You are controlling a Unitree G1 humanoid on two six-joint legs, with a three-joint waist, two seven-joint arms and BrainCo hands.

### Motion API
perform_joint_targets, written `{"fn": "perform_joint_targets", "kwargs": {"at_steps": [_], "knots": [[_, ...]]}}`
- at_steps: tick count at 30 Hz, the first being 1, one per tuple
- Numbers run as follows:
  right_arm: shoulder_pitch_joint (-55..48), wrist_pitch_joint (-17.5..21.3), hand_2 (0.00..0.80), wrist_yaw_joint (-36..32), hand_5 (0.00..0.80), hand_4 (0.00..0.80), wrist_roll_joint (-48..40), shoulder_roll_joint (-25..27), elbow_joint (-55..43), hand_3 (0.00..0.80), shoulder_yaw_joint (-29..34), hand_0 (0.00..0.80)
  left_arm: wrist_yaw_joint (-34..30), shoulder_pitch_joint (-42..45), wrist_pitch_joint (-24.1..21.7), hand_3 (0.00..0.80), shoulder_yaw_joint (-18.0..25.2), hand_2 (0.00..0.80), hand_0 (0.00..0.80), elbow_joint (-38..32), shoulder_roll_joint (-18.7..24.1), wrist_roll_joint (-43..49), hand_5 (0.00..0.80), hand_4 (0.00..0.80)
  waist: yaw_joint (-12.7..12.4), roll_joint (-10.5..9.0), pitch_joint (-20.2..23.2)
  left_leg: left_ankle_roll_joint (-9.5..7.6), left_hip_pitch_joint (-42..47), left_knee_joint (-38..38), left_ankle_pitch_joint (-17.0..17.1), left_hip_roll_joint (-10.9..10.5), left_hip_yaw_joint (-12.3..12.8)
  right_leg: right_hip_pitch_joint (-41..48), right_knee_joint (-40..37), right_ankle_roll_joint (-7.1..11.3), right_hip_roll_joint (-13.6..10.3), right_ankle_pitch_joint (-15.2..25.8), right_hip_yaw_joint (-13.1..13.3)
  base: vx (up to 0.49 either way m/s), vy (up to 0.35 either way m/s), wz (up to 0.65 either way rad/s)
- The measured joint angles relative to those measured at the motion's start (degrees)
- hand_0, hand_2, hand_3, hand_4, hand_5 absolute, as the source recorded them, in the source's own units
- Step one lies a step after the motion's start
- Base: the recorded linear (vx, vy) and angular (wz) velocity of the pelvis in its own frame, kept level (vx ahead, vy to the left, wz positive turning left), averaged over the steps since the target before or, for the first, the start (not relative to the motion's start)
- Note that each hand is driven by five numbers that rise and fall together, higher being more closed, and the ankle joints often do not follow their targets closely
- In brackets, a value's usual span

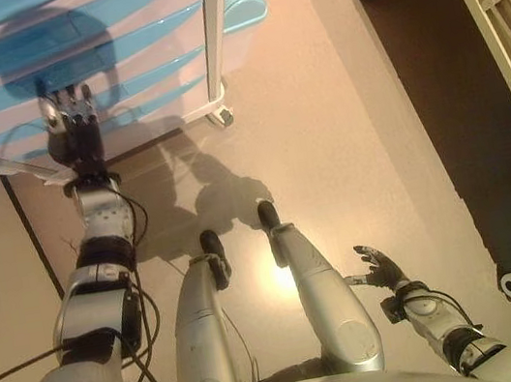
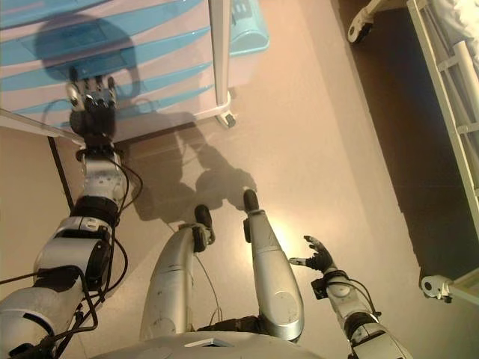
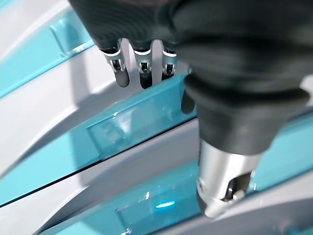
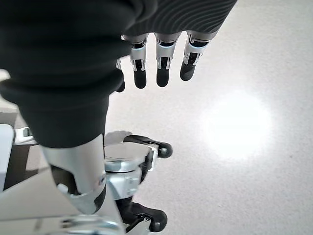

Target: Open the drawer and pick up the medicine

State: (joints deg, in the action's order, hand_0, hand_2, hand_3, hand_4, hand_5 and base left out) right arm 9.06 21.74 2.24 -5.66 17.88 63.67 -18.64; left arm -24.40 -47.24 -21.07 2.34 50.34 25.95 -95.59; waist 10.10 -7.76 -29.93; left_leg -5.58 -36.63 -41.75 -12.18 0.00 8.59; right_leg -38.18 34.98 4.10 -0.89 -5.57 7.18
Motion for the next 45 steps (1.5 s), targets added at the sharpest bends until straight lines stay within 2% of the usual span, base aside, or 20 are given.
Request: {"fn": "perform_joint_targets", "kwargs": {"at_steps": [5,8,12,13,14,15,16,17,20,25,28,30,33,36,39,42,43,44,45], "knots": [[-0.6,1.1,0.000,-0.3,0.000,0.000,0.0,0.7,-0.1,0.000,-1.4,0.000,-0.5,-1.6,0.0,0.000,-0.1,0.000,0.000,0.1,1.6,-7.3,0.000,0.000,0.9,-0.24,-0.2,-0.05,-2.1,-3.0,-1.1,0.9,-0.2,-1.9,2.2,0.18,1.1,-0.6,0.5,0.022,0.011,-0.05],[-1.1,1.5,0.000,-0.3,0.000,0.000,0.1,1.2,-0.1,0.000,-1.4,0.000,-4.1,-1.8,0.0,0.000,0.0,0.000,0.000,0.1,1.6,-12.4,0.000,0.000,1.3,-0.26,-0.2,0.10,-2.8,-3.1,-1.0,0.9,-0.3,-2.6,2.2,0.11,1.7,-0.5,1.4,-0.030,-0.013,-0.05],[-2.1,2.2,0.000,-0.5,0.000,0.000,0.1,1.5,-1.1,0.000,-2.4,0.000,-11.4,-1.9,0.3,0.000,-0.1,0.000,0.000,-0.6,1.1,-17.5,0.000,0.000,1.3,-0.72,-0.9,0.53,-3.1,-2.9,-0.5,0.9,-0.4,-2.9,2.1,-0.14,1.9,0.0,1.3,0.014,0.003,-0.01],[-2.1,2.3,0.000,-0.8,0.000,0.000,0.1,1.5,-1.1,0.000,-2.6,0.000,-12.9,-1.7,-0.1,0.075,-0.1,0.075,0.075,-1.6,0.5,-17.8,0.075,0.075,1.0,-0.89,-1.2,0.65,-3.0,-2.8,-0.4,0.8,-0.4,-2.9,2.0,-0.14,1.9,0.0,1.2,-0.037,-0.021,0.03],[-2.3,2.3,0.000,-0.9,0.000,0.000,0.2,1.5,-1.3,0.000,-2.4,0.000,-14.0,-1.6,-0.1,0.361,-0.3,0.361,0.361,-1.6,0.3,-17.8,0.361,0.361,1.2,-0.93,-1.2,0.39,-3.1,-2.6,0.1,0.9,-0.4,-2.9,2.1,0.13,1.9,0.3,1.4,-0.033,-0.019,0.08],[-2.4,2.4,0.000,-0.9,0.000,0.000,0.2,1.6,-1.3,0.000,-2.6,0.000,-15.3,-1.4,0.2,0.486,-0.1,0.486,0.486,-1.6,0.2,-17.8,0.486,0.486,1.1,-0.87,-1.3,0.61,-3.0,-2.3,-0.2,0.7,-0.4,-2.7,1.6,-0.11,1.8,0.0,1.3,-0.046,-0.023,0.04],[-2.5,2.2,0.000,-1.0,0.000,0.000,0.3,1.6,-1.3,0.000,-2.5,0.000,-15.7,-1.3,0.5,0.637,-0.5,0.637,0.637,-1.7,0.0,-17.8,0.637,0.637,1.0,-0.84,-1.3,0.19,-2.9,-1.9,0.3,0.8,-0.4,-2.6,1.5,0.25,1.9,0.4,1.4,-0.142,-0.056,0.05],[-2.3,2.1,0.000,-1.2,0.000,0.000,0.5,1.6,-1.2,0.000,-2.7,0.000,-16.0,-1.1,0.9,0.800,-0.3,0.800,0.800,-1.8,-0.1,-17.8,0.800,0.800,0.9,-0.75,-1.4,0.60,-2.7,-1.8,-0.2,0.7,-0.6,-2.1,0.6,-0.05,1.8,0.2,1.1,-0.155,-0.071,0.03],[-2.5,1.8,0.000,-1.3,0.000,0.000,1.3,1.7,-2.4,0.000,-2.5,0.000,-16.0,0.9,1.6,0.800,-1.0,0.800,0.800,-3.6,-0.9,-16.8,0.800,0.800,1.0,-0.65,-1.4,-0.12,-0.9,0.8,1.0,-0.2,-0.6,-0.6,-0.6,0.40,1.0,0.7,1.3,-0.090,-0.058,0.11],[-2.2,-1.2,0.000,-0.9,0.000,0.000,2.6,1.5,-4.6,0.000,-2.6,0.000,-16.0,7.7,7.7,0.800,-1.7,0.800,0.800,-4.3,-0.8,-11.3,0.800,0.800,0.4,-0.47,-1.5,-0.37,7.1,8.4,2.7,-2.4,-1.1,6.6,-5.2,0.37,-1.3,0.7,0.4,-0.063,-0.077,0.14],[-2.1,-3.1,0.000,0.1,0.000,0.000,2.9,1.4,-5.4,0.000,-2.5,0.000,-16.1,15.8,13.2,0.800,-2.8,0.800,0.800,-7.3,-1.2,-5.8,0.800,0.800,-1.6,-0.41,-1.6,0.06,14.0,15.1,4.3,-3.8,-2.4,12.3,-8.5,0.27,-2.6,0.6,-0.7,-0.028,-0.126,0.24],[-2.2,-4.0,0.000,0.9,0.000,0.000,3.7,1.4,-4.8,0.000,-2.2,0.000,-16.7,22.7,18.0,0.800,-2.7,0.800,0.800,-10.3,-3.0,-0.6,0.800,0.800,-3.3,-0.36,-1.6,0.43,20.0,20.6,5.8,-4.6,-4.0,16.7,-10.2,-0.09,-3.6,0.4,-2.8,-0.006,-0.139,0.37],[-2.2,-4.6,0.000,1.6,0.000,0.000,5.1,1.3,-4.8,0.000,-0.6,0.000,-20.6,32.9,24.4,0.800,-3.0,0.800,0.800,-13.7,-5.6,5.9,0.800,0.800,-6.3,-0.37,-1.6,1.65,26.5,27.0,7.6,-4.9,-7.0,22.2,-13.1,-1.22,-4.1,-0.3,-6.1,0.012,-0.096,0.44],[-1.1,-4.9,0.000,1.6,0.000,0.000,5.8,0.4,-6.2,0.000,0.6,0.000,-24.4,39.0,27.8,0.800,-3.2,0.800,0.800,-14.3,-7.6,8.1,0.800,0.800,-9.7,-0.24,-1.6,3.24,29.5,30.2,8.8,-4.7,-9.1,26.7,-16.3,-1.79,-4.2,-1.1,-8.5,0.064,-0.151,0.32],[-0.7,-6.0,0.000,1.2,0.000,0.000,7.6,-2.0,-7.5,0.000,1.4,0.000,-25.9,44.4,31.0,0.800,-2.4,0.800,0.800,-11.3,-10.5,9.6,0.800,0.800,-10.7,0.17,-1.4,4.91,35.4,33.8,10.1,-4.2,-11.0,34.9,-22.1,-1.86,-4.0,-1.1,-12.2,0.080,-0.111,0.47],[-0.4,-7.6,0.000,0.8,0.000,0.000,9.2,-2.3,-8.0,0.000,4.4,0.000,-29.8,46.9,33.5,0.800,-2.6,0.800,0.800,-7.0,-12.5,10.6,0.800,0.800,-11.8,1.58,-0.3,4.74,37.0,35.2,10.2,-3.6,-13.1,38.4,-26.1,-3.02,-3.2,-0.8,-14.8,0.049,-0.101,0.46],[0.1,-8.3,0.000,0.4,0.000,0.000,9.6,-2.3,-8.3,0.000,5.2,0.000,-31.0,48.8,35.0,0.800,-1.3,0.800,0.800,-4.6,-12.9,11.5,0.800,0.800,-13.4,2.40,0.0,4.85,37.4,35.4,10.3,-3.3,-13.6,39.6,-25.9,-3.42,-2.9,-1.1,-15.3,0.062,-0.159,0.31],[-0.9,-9.2,0.000,0.1,0.000,0.000,9.8,-2.1,-8.0,0.000,6.1,0.000,-32.5,48.3,35.9,0.800,2.0,0.800,0.800,-0.4,-14.3,12.1,0.800,0.800,-14.3,3.13,0.6,4.90,38.7,35.5,10.3,-3.1,-13.8,41.3,-26.6,-3.48,-2.7,-1.1,-16.3,0.026,-0.105,0.42],[-1.8,-9.5,0.000,-0.2,0.000,0.000,10.2,-2.1,-7.0,0.000,6.7,0.000,-32.5,49.7,37.0,0.800,2.0,0.800,0.800,1.8,-14.1,12.6,0.800,0.800,-14.3,3.75,3.4,4.92,38.6,36.1,10.3,-2.9,-14.5,42.1,-27.9,-3.66,-2.5,-1.2,-17.2,0.026,-0.107,0.55]]}}
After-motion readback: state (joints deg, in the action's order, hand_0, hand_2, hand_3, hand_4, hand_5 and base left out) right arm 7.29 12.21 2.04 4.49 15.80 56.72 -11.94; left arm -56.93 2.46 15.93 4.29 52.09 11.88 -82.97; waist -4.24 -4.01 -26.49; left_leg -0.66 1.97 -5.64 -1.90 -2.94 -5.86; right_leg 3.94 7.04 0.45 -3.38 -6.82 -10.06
